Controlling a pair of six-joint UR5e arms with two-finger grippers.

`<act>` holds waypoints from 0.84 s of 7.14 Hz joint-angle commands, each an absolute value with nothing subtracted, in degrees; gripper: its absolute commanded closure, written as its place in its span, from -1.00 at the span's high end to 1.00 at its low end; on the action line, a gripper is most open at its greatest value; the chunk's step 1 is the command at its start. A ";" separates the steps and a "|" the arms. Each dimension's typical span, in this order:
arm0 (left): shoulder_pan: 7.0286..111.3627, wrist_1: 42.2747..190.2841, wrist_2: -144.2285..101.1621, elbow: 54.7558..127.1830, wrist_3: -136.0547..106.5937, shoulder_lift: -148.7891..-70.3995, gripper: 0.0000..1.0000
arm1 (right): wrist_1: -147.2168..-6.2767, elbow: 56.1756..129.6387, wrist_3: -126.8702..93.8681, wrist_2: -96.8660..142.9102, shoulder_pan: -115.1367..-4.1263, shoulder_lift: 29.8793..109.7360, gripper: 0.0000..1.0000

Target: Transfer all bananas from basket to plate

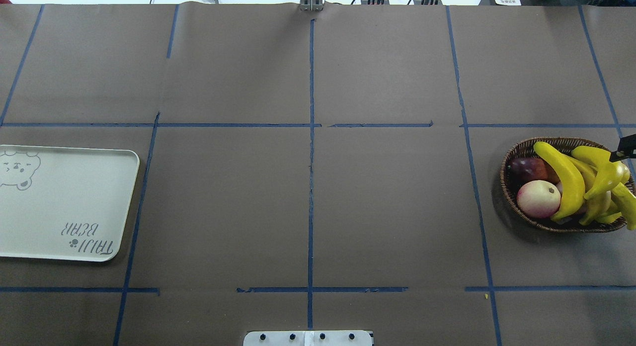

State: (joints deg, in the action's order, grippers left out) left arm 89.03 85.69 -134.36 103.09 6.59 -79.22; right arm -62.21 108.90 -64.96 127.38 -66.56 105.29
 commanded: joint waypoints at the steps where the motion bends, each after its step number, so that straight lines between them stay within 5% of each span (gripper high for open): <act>1: 89.03 85.69 -134.38 103.10 6.59 -79.28 0.99 | -60.12 108.90 -67.50 126.48 -63.38 105.38 0.67; 2: 89.03 85.69 -134.38 103.10 6.59 -79.28 0.99 | -60.12 108.81 -67.50 126.30 -62.50 105.29 0.48; 5: 89.03 85.69 -134.38 103.10 6.59 -79.28 0.99 | -60.12 108.90 -66.63 126.30 -62.31 105.12 -0.82; 6: 89.03 85.69 -134.38 103.10 6.59 -79.28 0.99 | -60.12 109.42 -66.36 126.30 -62.40 105.12 -0.98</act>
